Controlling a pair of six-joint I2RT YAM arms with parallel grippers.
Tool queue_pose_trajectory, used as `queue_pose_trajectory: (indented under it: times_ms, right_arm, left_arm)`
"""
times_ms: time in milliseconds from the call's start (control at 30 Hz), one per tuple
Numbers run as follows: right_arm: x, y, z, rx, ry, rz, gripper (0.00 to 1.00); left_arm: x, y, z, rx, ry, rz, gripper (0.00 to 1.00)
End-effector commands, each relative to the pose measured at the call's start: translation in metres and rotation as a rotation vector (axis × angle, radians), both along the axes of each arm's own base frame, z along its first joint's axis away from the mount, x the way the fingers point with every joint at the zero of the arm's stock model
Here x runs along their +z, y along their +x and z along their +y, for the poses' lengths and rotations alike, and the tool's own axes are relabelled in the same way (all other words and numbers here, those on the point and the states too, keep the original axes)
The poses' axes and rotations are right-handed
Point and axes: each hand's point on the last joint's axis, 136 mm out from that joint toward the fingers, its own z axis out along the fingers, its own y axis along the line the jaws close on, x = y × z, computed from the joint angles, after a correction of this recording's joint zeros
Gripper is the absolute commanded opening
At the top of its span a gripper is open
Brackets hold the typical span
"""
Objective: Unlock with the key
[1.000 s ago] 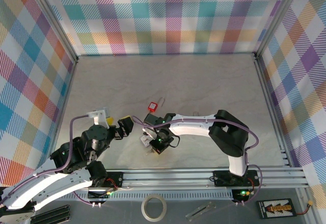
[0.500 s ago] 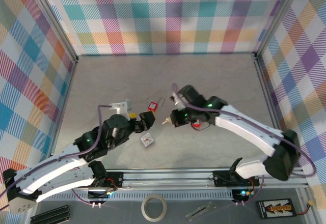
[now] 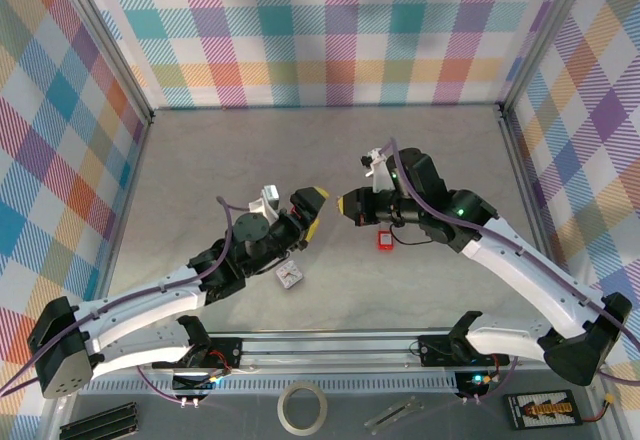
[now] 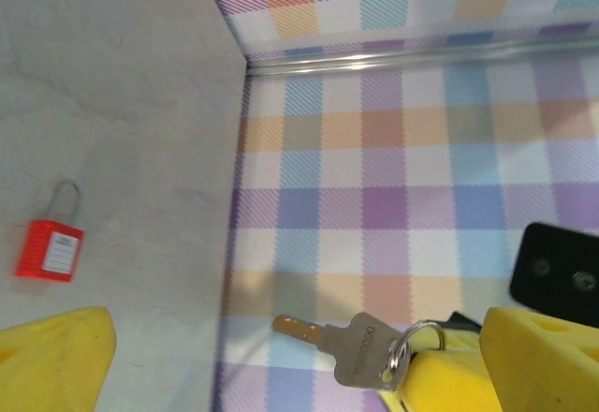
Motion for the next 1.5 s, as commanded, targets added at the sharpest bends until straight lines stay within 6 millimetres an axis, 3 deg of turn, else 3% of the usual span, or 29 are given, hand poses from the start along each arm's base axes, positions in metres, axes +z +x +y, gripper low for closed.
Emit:
queue_pose_trajectory:
  times_ms: [0,233,433,600,767,1467]
  right_arm:
    - [0.017,0.0,0.012,0.016,0.12,-0.001,0.0]
    - [0.02,0.0,0.024,0.032,0.197,0.028,0.0]
    - [0.004,-0.006,0.023,0.018,0.23,0.078,0.0]
    - [-0.005,-0.008,0.02,0.003,0.234,0.086,0.0]
    - [-0.007,-0.011,0.012,-0.01,0.217,0.082,0.0]
    - [-0.021,-0.016,0.001,-0.033,0.181,0.088,0.0]
  left_arm:
    - [0.019,0.003,-0.01,-0.023,-0.226,0.043,0.98]
    - [0.013,0.012,-0.034,-0.065,-0.408,0.1,0.93]
    - [0.023,0.018,-0.025,-0.022,-0.461,0.07,0.88]
    - [0.032,0.019,-0.029,-0.037,-0.491,0.043,0.75]
    - [0.024,0.02,-0.026,-0.027,-0.47,0.046,0.58]
    - [0.008,0.022,-0.009,0.027,-0.362,0.047,0.29]
